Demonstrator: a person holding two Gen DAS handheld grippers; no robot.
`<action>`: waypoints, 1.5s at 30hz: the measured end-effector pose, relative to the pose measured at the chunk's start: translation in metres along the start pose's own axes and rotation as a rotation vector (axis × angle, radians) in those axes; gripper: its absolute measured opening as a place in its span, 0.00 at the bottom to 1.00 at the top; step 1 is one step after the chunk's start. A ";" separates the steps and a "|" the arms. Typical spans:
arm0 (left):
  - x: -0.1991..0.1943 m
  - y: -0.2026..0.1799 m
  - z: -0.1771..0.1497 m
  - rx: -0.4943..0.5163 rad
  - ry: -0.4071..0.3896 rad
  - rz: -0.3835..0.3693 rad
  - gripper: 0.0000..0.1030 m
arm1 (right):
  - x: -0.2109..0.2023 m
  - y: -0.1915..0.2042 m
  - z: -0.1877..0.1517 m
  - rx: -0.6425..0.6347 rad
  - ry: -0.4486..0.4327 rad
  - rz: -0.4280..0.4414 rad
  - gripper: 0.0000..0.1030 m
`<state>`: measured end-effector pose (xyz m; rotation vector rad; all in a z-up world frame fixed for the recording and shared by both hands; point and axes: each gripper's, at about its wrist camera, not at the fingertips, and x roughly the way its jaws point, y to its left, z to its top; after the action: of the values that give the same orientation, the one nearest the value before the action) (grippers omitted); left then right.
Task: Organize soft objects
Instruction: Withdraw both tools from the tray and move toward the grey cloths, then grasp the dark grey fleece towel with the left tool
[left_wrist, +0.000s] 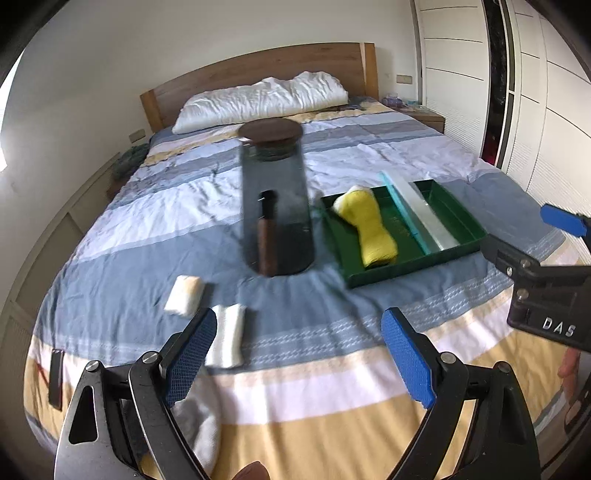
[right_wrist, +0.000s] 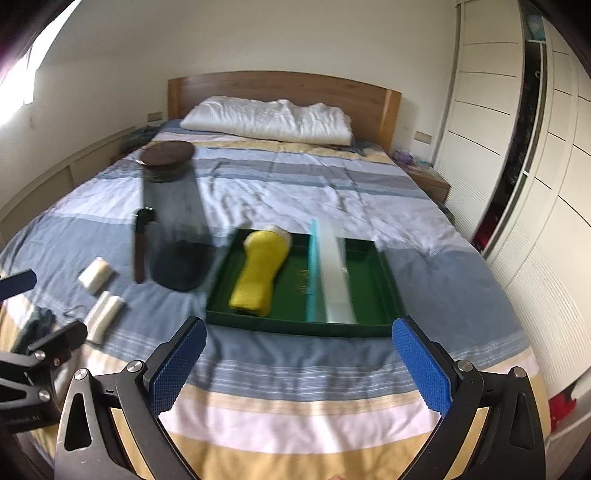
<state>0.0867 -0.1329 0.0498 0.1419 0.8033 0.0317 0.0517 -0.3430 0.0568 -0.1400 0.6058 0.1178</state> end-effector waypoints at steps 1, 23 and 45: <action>-0.003 0.006 -0.005 0.002 -0.001 0.002 0.85 | -0.003 0.005 -0.001 -0.002 -0.002 0.004 1.00; -0.027 0.142 -0.084 -0.147 0.030 0.101 0.85 | -0.041 0.137 -0.029 -0.076 0.054 0.163 1.00; 0.000 0.280 -0.167 -0.260 0.141 0.223 0.85 | 0.002 0.260 -0.064 -0.125 0.241 0.290 1.00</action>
<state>-0.0257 0.1631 -0.0258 -0.0180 0.9136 0.3583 -0.0219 -0.0982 -0.0215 -0.1880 0.8576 0.4245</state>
